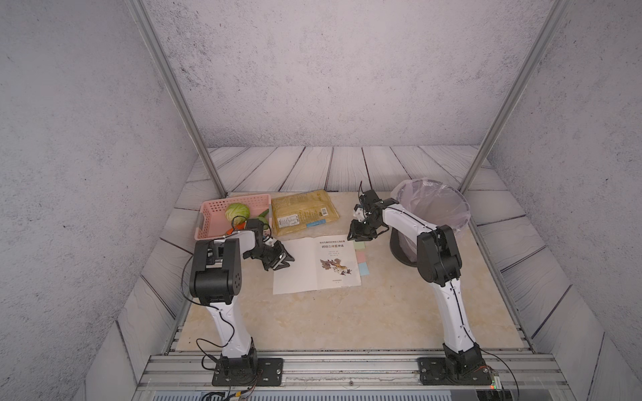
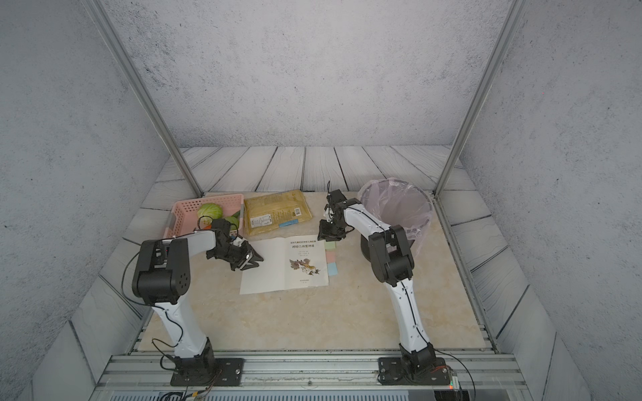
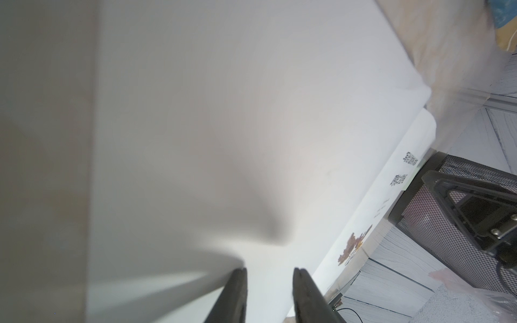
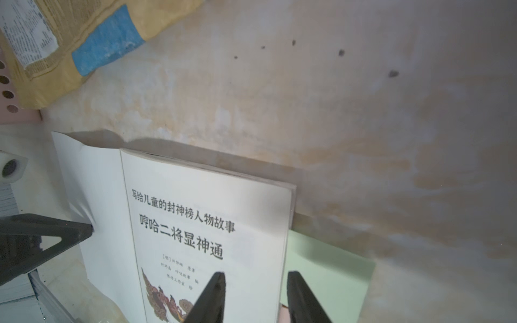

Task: Peel off the used sticky note
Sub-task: Turn the page of the book at the center of the board.

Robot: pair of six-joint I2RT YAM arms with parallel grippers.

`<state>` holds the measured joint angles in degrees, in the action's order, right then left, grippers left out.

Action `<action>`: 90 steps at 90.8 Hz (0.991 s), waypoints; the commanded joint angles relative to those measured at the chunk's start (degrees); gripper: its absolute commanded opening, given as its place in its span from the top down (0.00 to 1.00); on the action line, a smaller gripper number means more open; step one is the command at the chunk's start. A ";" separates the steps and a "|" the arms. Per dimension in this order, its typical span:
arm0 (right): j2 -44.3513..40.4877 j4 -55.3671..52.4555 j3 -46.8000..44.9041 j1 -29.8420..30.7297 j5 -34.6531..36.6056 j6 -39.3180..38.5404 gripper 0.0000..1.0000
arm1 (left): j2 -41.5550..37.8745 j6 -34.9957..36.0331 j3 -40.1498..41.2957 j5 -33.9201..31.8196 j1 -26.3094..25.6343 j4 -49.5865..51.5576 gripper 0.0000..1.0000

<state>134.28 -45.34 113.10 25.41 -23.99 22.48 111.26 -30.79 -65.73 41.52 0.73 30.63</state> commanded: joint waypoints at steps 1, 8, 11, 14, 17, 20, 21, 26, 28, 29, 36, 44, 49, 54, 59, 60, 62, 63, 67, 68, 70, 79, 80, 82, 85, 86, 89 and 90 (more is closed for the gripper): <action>1.68 0.17 -0.01 -0.39 -2.29 0.70 0.59 | -0.17 1.31 0.83 -3.59 -0.29 1.27 0.67; 2.24 0.24 -0.31 -0.38 -1.84 0.74 0.59 | -0.12 1.34 0.91 -3.63 -0.27 1.29 0.67; 2.39 0.30 -0.56 -0.40 -1.70 0.80 0.59 | -0.20 1.34 0.92 -3.64 -0.36 1.23 0.67; 2.56 0.66 -0.92 -0.42 -1.82 1.04 0.59 | -0.32 1.39 0.95 -3.64 -0.31 1.24 0.67; 2.75 0.97 -1.28 -0.40 -2.07 1.24 0.59 | -0.36 1.35 0.89 -3.64 -0.34 1.28 0.67; 2.87 1.22 -1.49 -0.35 -2.23 1.49 0.58 | -0.42 1.34 1.01 -3.64 -0.30 1.20 0.67; 2.94 1.27 -1.57 -0.31 -2.26 1.50 0.58 | -0.38 1.34 1.03 -3.64 -0.30 1.19 0.67; 3.09 1.51 -1.77 -0.20 -2.52 1.74 0.58 | -0.50 1.42 1.05 -3.68 -0.31 1.18 0.67; 3.12 1.56 -1.81 -0.19 -2.61 1.77 0.58 | -0.51 1.38 1.05 -3.71 -0.30 1.18 0.67; 3.11 1.61 -1.87 -0.14 -2.67 1.82 0.58 | -0.52 1.41 1.05 -3.67 -0.30 1.18 0.67; 3.05 2.18 -2.31 -0.03 -3.82 2.30 0.58 | -0.51 1.43 1.03 -3.72 -0.29 1.18 0.67; 2.77 3.27 -2.74 0.21 -6.64 3.36 0.58 | -0.51 1.43 1.00 -3.72 -0.28 1.19 0.67; 2.36 4.47 -3.32 0.21 -9.11 4.51 0.58 | -0.52 1.44 1.00 -3.71 -0.29 1.23 0.67; 1.75 5.97 -4.15 0.22 -11.29 5.70 0.58 | -0.50 1.43 1.04 -3.79 -0.30 1.19 0.67; 1.07 7.18 -4.85 0.23 -12.86 6.83 0.58 | -0.39 1.43 0.98 -3.81 -0.29 1.18 0.67; 0.94 7.41 -5.01 0.29 -13.20 7.03 0.58 | -0.41 1.43 1.01 -3.81 -0.29 1.18 0.67; 0.67 7.80 -5.17 0.26 -13.92 7.42 0.59 | -0.41 1.43 1.04 -3.81 -0.34 1.18 0.67; 0.56 7.98 -5.26 0.26 -14.30 7.59 0.59 | -0.42 1.43 1.04 -3.81 -0.31 1.18 0.67; -0.05 8.35 -5.56 0.23 -15.53 8.13 0.59 | -0.38 1.47 1.07 -3.81 -0.31 1.18 0.67; -0.28 8.47 -5.67 0.20 -15.85 8.25 0.59 | -0.40 1.50 1.01 -3.81 -0.30 1.18 0.67; -0.54 8.68 -5.82 0.20 -16.34 8.52 0.59 | -0.43 1.51 0.97 -3.81 -0.29 1.18 0.67; -2.41 10.27 -7.37 0.20 -18.50 9.61 0.60 | -0.56 1.52 1.12 -3.77 -0.33 1.13 0.66; -2.65 10.49 -7.54 0.23 -18.70 9.78 0.60 | -0.59 1.52 1.13 -3.79 -0.31 1.11 0.67; -2.91 10.81 -7.85 0.16 -19.07 10.06 0.60 | -0.60 1.52 1.16 -3.81 -0.34 1.14 0.66; -3.48 11.53 -8.33 0.12 -19.95 10.61 0.60 | -0.60 1.52 1.21 -3.88 -0.35 1.12 0.67; -3.62 11.74 -8.51 0.10 -20.17 10.77 0.60 | -0.60 1.52 1.22 -3.84 -0.36 1.11 0.67; -4.08 12.45 -9.02 0.16 -21.16 11.50 0.60 | -0.53 1.52 1.21 -3.89 -0.30 1.10 0.66; -4.19 12.68 -9.21 0.16 -21.39 11.74 0.60 | -0.57 1.52 1.22 -3.90 -0.30 1.10 0.66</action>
<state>134.28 -35.11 105.56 25.23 -39.88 31.46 110.91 -30.37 -65.73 40.49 0.62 30.63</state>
